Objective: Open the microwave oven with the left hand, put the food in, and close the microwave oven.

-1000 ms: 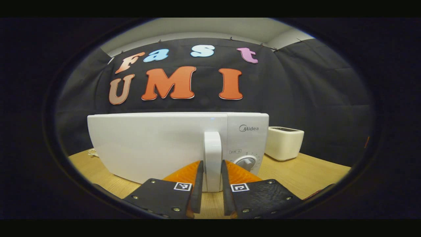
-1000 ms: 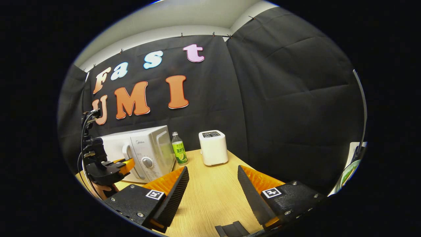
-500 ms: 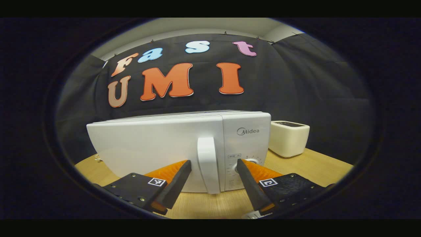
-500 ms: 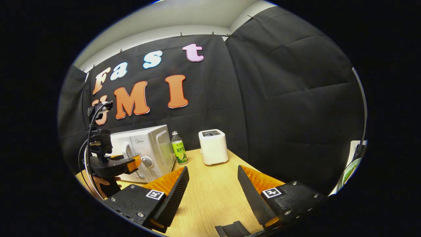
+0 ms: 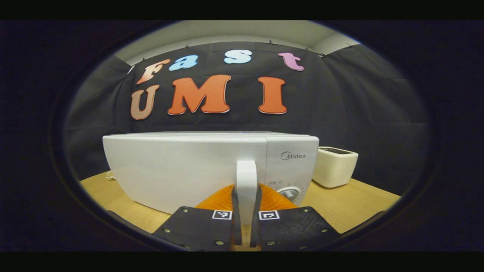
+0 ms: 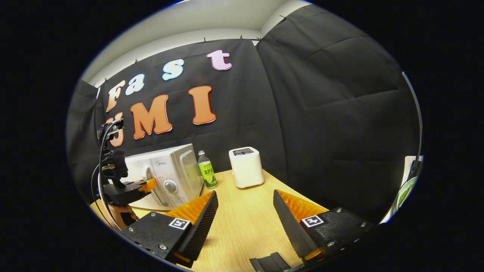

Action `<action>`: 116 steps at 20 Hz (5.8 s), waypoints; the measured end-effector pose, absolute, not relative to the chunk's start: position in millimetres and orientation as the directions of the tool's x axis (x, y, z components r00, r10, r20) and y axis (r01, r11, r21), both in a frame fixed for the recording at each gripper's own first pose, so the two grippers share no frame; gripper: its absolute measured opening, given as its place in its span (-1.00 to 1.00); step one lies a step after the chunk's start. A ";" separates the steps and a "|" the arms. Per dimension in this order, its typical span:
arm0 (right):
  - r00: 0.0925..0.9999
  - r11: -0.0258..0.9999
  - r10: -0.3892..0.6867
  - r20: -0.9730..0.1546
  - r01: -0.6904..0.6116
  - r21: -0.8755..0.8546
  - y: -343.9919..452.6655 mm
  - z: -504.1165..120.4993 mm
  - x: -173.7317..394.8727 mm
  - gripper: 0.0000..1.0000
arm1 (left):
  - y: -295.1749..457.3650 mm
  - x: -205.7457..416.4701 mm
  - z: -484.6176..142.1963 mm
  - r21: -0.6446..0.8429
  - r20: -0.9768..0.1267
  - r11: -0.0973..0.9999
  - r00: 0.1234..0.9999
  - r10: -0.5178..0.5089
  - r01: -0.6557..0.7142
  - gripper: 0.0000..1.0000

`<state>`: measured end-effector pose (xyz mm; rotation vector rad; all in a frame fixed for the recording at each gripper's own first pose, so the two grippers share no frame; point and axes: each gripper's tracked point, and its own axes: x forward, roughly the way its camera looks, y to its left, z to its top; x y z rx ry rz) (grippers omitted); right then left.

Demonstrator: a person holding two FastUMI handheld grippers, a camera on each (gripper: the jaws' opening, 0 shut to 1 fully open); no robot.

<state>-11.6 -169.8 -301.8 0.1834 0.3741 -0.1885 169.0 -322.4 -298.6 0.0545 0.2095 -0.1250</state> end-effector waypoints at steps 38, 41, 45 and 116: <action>0.839 0.984 -0.012 -0.544 0.105 0.141 -20.5 -323.7 -59.3 0.84 | -44.6 -82.3 -244.5 0.101 -0.061 0.988 0.992 -0.108 0.114 -0.48; 0.824 0.989 -0.012 -0.566 0.092 0.113 -5.5 -331.3 -59.2 0.84 | 15.0 -95.6 -243.7 0.107 -0.053 0.994 0.999 -0.007 0.013 -0.08; 0.804 0.995 -0.016 -0.595 0.073 0.073 10.1 -340.0 -58.9 0.84 | 70.4 -104.5 -243.7 0.067 -0.064 0.997 0.997 0.045 -0.041 0.46; 0.904 0.776 0.029 -0.427 0.248 0.579 224.6 -374.0 183.3 -0.72 | 275.6 -105.7 -268.8 0.083 -0.199 0.945 0.924 0.327 -0.316 0.96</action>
